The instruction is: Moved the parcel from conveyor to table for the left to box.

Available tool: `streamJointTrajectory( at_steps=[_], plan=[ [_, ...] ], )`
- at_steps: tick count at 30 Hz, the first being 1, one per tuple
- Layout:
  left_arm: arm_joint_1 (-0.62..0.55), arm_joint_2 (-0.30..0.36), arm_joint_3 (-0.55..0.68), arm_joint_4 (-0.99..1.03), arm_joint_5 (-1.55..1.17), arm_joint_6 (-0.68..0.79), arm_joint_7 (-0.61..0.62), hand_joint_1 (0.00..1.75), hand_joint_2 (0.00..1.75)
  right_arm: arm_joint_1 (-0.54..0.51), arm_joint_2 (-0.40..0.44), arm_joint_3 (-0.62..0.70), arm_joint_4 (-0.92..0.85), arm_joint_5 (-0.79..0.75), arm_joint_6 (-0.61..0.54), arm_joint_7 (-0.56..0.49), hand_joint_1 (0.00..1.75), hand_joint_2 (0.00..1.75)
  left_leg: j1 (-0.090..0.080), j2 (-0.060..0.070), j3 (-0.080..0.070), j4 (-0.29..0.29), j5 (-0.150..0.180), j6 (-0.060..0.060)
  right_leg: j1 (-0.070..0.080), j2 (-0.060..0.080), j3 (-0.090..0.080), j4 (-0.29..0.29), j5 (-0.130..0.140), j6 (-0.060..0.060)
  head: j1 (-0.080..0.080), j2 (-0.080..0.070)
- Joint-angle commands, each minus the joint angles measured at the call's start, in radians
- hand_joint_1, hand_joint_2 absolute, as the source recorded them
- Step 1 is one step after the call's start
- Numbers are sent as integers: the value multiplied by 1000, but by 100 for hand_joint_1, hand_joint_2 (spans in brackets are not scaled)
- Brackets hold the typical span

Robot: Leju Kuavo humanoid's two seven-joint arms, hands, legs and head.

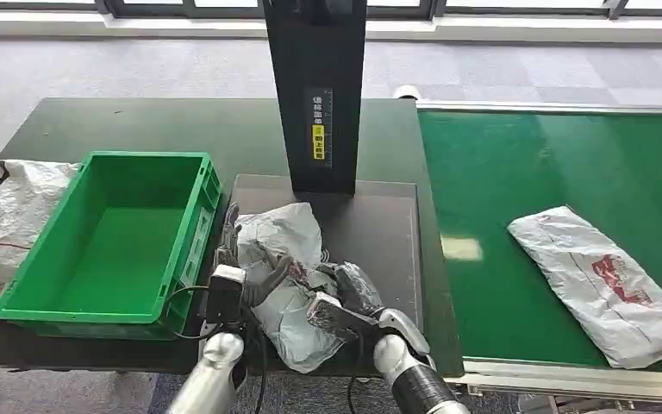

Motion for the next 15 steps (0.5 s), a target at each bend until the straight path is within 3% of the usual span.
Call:
streamJointTrajectory(
  at_steps=[1,4,5,10,11,12,15],
  plan=[
    [-57,6,-9,86,14,5,3,0,175,-1,-70,139,-6,-102,0,-2,0,175,0,-3,2,-2,0,1,0,-3,4,-2,-1,0,0,0],
    [-59,9,-7,87,16,1,3,0,175,-11,-69,137,3,-104,1,-2,0,175,1,-1,2,-1,0,1,1,-2,3,-2,0,0,0,0],
    [-60,7,-8,94,6,2,3,0,175,17,-64,113,-67,-131,-111,-2,0,0,0,-1,1,-1,0,0,0,-1,1,-1,0,0,0,0],
    [-65,-3,-3,101,-13,3,3,0,175,72,-64,75,-196,-109,-151,-2,0,0,0,-4,2,-1,0,1,0,-4,3,-2,-1,0,0,0],
    [-63,-3,0,98,-15,9,3,0,175,90,-56,58,-246,-108,-218,-2,0,0,0,-2,1,-1,0,0,0,-2,2,-1,0,0,0,0],
    [-56,-5,6,90,-17,23,3,0,175,118,-40,28,-313,-72,-388,-2,0,0,0,-1,3,-2,0,0,0,-2,4,-2,0,0,0,0],
    [-29,-4,16,61,-19,30,3,0,175,192,-21,-10,-510,-65,-472,12,0,0,0,-2,1,0,0,0,0,-2,2,-1,-1,-1,0,0]
  ],
)
